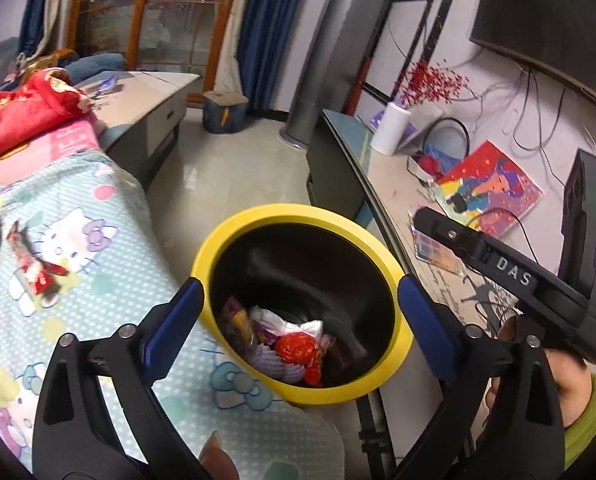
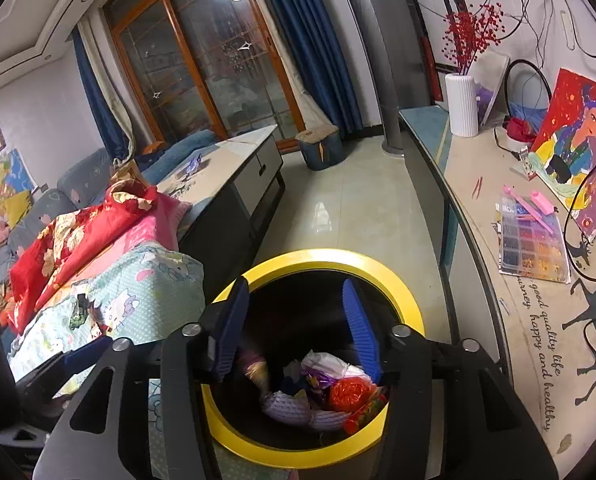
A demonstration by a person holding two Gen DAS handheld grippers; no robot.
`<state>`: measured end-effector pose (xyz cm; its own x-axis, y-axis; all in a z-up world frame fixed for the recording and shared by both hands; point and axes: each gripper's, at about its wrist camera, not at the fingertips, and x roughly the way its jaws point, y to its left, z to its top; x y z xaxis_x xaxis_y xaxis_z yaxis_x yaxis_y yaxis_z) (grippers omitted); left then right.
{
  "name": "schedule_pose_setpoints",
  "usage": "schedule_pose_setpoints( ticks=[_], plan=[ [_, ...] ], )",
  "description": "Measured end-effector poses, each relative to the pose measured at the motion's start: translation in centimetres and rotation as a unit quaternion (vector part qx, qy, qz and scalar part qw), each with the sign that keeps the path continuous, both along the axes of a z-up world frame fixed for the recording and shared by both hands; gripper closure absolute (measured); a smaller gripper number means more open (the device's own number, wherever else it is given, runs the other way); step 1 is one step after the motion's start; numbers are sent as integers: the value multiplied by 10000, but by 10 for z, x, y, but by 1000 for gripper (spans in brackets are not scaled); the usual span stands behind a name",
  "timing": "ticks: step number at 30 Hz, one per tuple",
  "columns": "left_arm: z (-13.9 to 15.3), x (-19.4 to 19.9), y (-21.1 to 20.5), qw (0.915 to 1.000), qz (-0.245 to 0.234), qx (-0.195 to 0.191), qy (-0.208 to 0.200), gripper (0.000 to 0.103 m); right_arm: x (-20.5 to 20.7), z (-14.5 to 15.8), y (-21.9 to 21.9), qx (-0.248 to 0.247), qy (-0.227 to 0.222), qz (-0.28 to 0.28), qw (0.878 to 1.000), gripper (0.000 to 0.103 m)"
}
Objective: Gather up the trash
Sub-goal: 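Open both grippers to drop the packet and wrapper into the bin, then move both open grippers back over the remaining packets on the bed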
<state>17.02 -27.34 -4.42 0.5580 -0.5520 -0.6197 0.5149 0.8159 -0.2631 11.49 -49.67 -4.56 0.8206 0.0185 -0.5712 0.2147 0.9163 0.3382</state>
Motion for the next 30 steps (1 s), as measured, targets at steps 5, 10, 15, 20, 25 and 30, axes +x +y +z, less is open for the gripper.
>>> schedule_pose_setpoints(
  ticks=[5, 10, 15, 20, 25, 30],
  plan=[
    [10, -1, 20, 9994, 329, -79, -117, 11, -1, 6, 10, -44, -107, 131, 9998, 52],
    [18, -2, 41, 9971, 694, -51, -298, 11, -1, 14, 25, -73, -216, 321, 9992, 51],
    [24, 0, 68, 9939, 1024, -92, -391, 11, -1, 19, 44, -93, -275, 572, 9979, 49],
    [28, 2, 94, 9896, 1354, -90, -472, 11, 2, 23, 70, -147, -298, 888, 9955, 48],
    [29, 5, 120, 9848, 1667, -129, -477, 11, 7, 27, 96, -201, -305, 1220, 9919, 48],
    [30, 6, 145, 9792, 1954, -196, -502, 11, 12, 30, 122, -262, -288, 1549, 9872, 47]
  ],
)
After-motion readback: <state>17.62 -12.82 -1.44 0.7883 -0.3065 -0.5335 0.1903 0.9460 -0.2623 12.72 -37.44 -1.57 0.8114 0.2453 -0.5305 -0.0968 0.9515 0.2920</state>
